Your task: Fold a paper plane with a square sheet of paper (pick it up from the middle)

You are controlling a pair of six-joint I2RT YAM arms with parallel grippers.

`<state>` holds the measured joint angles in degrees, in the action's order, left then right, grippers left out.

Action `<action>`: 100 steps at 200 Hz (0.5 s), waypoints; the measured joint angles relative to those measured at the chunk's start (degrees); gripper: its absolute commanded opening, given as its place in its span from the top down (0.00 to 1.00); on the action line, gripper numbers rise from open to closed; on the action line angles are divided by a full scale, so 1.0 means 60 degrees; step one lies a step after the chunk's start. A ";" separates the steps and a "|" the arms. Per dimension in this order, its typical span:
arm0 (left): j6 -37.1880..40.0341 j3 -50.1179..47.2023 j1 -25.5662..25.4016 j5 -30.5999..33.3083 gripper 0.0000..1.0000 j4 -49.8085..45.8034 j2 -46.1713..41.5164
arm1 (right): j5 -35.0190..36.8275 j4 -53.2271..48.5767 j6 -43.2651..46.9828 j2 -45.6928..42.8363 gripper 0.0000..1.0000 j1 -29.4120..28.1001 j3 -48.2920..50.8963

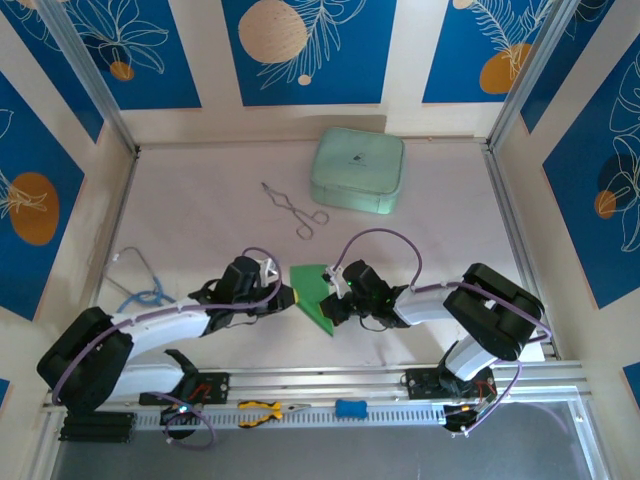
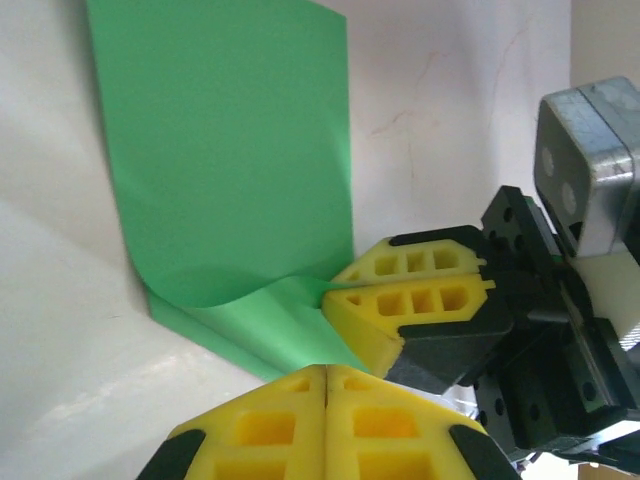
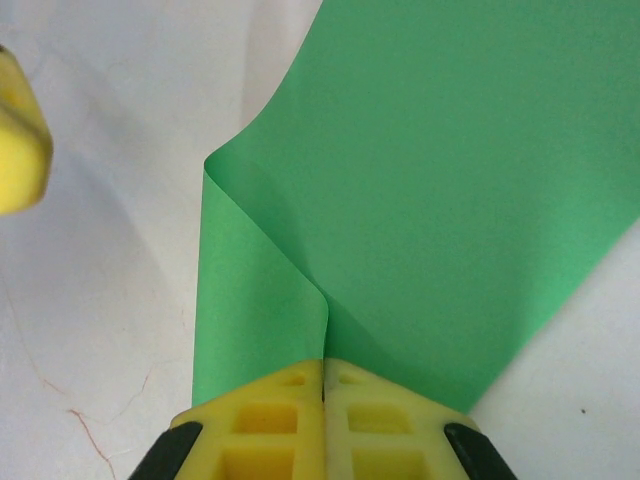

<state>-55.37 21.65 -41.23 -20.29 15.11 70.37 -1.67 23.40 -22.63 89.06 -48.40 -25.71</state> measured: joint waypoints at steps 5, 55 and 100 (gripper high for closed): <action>-0.0055 0.0000 -0.0080 0.0011 1.00 0.0182 0.0076 | 0.0000 0.0000 0.0000 0.0000 0.96 0.0004 0.0000; -0.0758 -0.0164 -0.0652 0.0073 1.00 0.2160 0.1362 | 0.0004 0.0000 0.0000 0.0000 0.96 0.0004 0.0004; -0.1268 -0.0572 -0.0739 0.0146 1.00 0.3053 0.1960 | 0.0007 0.0000 0.0000 0.0000 0.96 0.0004 0.0004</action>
<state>-62.98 18.22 -45.67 -19.42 33.43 82.13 -1.63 23.40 -22.63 89.06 -48.38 -25.69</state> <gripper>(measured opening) 0.064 0.063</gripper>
